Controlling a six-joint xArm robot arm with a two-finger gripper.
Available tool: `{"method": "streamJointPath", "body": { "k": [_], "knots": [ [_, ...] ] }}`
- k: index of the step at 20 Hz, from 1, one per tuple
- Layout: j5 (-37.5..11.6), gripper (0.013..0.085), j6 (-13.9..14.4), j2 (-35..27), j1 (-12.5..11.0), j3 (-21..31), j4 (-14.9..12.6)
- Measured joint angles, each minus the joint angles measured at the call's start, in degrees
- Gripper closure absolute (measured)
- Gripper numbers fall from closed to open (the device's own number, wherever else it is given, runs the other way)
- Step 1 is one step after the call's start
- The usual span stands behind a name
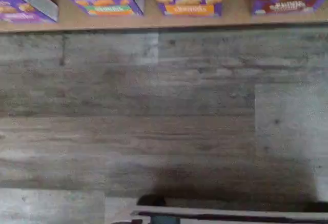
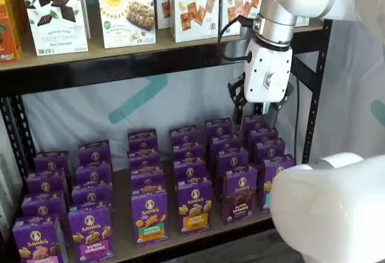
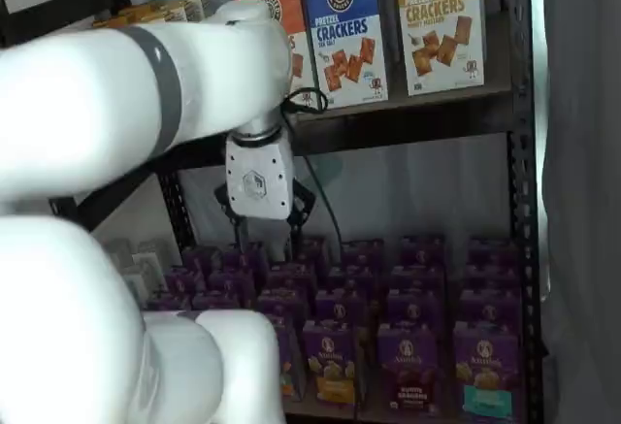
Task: Pick up the purple box with a brown patch in the center, on the bottom shelf, the fifth box from the left
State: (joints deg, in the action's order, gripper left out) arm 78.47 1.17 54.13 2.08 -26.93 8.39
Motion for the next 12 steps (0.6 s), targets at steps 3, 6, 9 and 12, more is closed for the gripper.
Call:
{"method": "streamJointPath", "body": {
  "k": [3,6,9,12],
  "knots": [
    [-0.9,0.013,0.0,-1.4,0.0,0.7,-0.9],
    [-3.2,0.013,0.0,-2.3,0.2,2.1,-1.4],
    [-7.1,0.013,0.7,-3.7,0.8,4.0,-3.0],
    [-12.3,0.013,2.1,-5.5,1.4,6.0,-6.0]
  ]
}}
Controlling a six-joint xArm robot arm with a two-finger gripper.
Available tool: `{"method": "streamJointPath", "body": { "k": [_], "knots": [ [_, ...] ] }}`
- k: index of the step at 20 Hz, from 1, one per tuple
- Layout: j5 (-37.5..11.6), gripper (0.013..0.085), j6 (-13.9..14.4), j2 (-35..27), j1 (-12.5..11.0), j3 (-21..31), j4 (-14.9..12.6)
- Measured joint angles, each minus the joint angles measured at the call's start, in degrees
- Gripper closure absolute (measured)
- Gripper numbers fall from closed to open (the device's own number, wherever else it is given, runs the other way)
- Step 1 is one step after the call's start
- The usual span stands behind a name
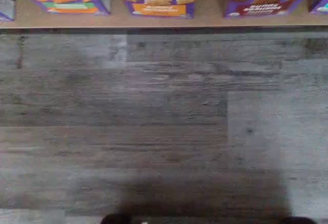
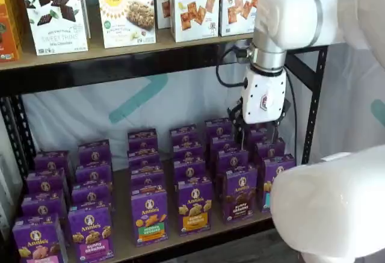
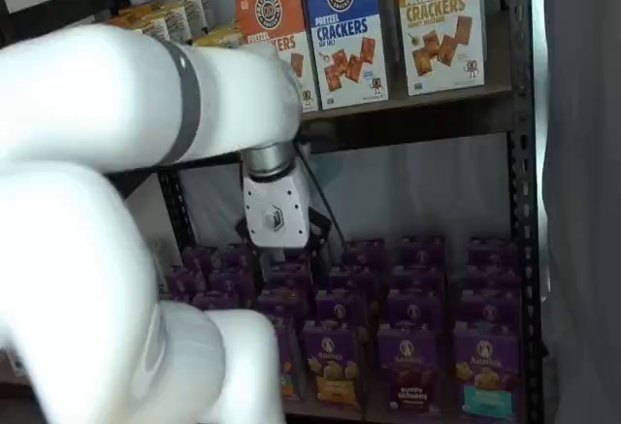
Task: Pick up the purple box with a brown patch in the center, on the bottom shelf, the fifth box from the left
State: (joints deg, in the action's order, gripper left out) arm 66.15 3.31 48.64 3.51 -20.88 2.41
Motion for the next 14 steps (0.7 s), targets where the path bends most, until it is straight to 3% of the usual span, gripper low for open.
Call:
{"method": "streamJointPath", "body": {
  "k": [14],
  "knots": [
    [-14.3,0.013,-3.6,-17.6,-2.1,-0.7,1.6]
  ]
}}
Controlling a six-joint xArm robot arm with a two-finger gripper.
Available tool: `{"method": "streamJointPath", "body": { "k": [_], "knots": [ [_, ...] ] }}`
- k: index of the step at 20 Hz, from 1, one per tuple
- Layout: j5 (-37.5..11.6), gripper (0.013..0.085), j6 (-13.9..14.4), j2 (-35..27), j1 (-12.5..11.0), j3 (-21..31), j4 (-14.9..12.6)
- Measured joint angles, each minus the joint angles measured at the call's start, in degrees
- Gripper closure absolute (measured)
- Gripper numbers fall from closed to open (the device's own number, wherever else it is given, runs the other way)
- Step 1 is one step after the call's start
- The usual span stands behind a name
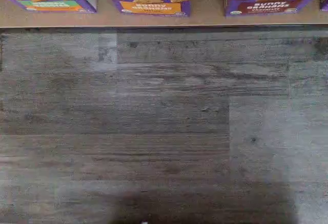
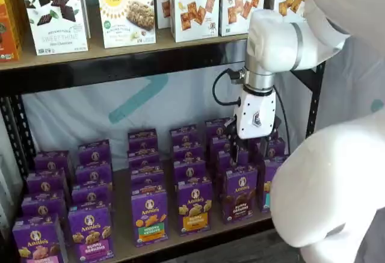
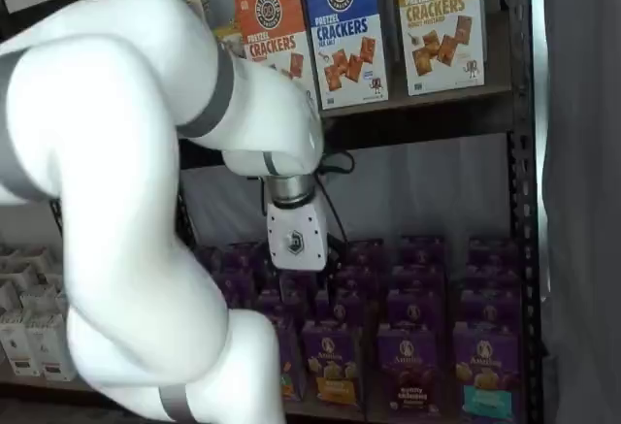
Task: Pick up the purple box with a brown patch in the center, on the bottom shelf, the fifth box from the left
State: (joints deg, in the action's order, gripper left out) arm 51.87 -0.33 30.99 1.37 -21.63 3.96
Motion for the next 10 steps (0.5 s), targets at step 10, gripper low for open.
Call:
{"method": "streamJointPath", "body": {
  "k": [10],
  "knots": [
    [-10.8,0.013,-0.3,-13.5,-0.2,-2.1,-0.8]
  ]
}}
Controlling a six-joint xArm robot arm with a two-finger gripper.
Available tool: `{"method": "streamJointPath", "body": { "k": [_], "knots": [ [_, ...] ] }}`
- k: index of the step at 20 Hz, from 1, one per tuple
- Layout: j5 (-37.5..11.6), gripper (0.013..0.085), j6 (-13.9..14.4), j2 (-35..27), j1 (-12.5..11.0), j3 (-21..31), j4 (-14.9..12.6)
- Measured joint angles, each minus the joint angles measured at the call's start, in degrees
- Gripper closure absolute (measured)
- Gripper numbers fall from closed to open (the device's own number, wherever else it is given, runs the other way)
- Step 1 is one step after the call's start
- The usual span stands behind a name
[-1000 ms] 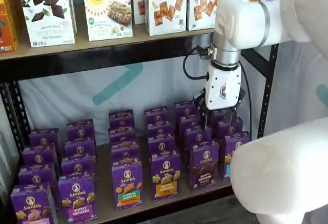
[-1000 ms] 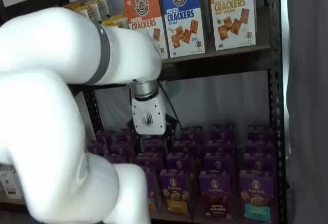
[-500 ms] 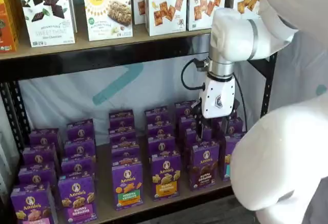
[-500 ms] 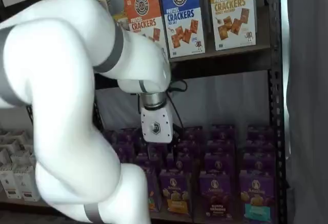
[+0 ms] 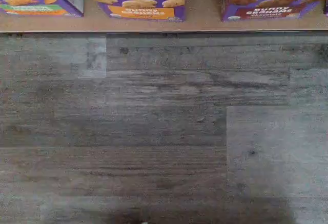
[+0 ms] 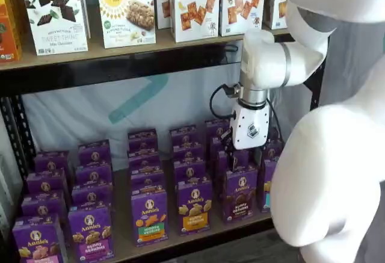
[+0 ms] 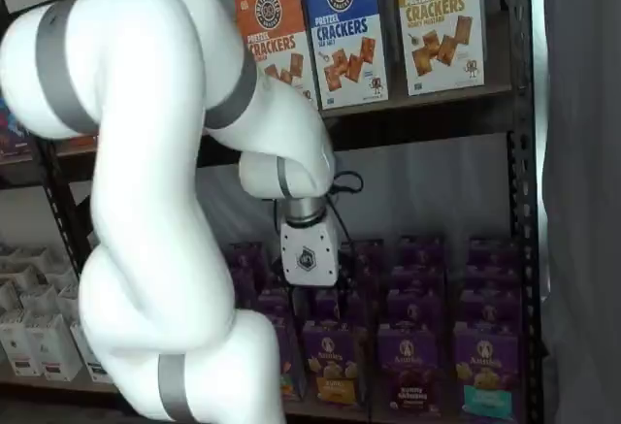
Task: Pick up the purple box with a brown patch in the center, on the bottom shelf, the fifth box from the left
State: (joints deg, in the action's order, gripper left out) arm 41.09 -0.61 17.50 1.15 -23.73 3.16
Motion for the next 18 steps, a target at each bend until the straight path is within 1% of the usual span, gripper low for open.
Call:
{"method": "streamJointPath", "body": {
  "k": [2,7,10,13,16,18],
  "knots": [
    [-2.6,0.013,0.0,-3.2,0.1,-0.7,0.0],
    [-8.5,0.013,-0.8,-11.7,0.7,-3.2,1.3],
    [-12.3,0.013,-1.8,-19.0,1.7,-6.5,3.2],
    [-15.0,0.013,-2.2,-24.9,2.6,-9.7,4.6],
    [-17.6,0.013,-2.6,-30.3,3.3,-13.1,5.5],
    [-19.4,0.013,-2.7,-34.0,3.4,-15.6,5.6]
  ]
}}
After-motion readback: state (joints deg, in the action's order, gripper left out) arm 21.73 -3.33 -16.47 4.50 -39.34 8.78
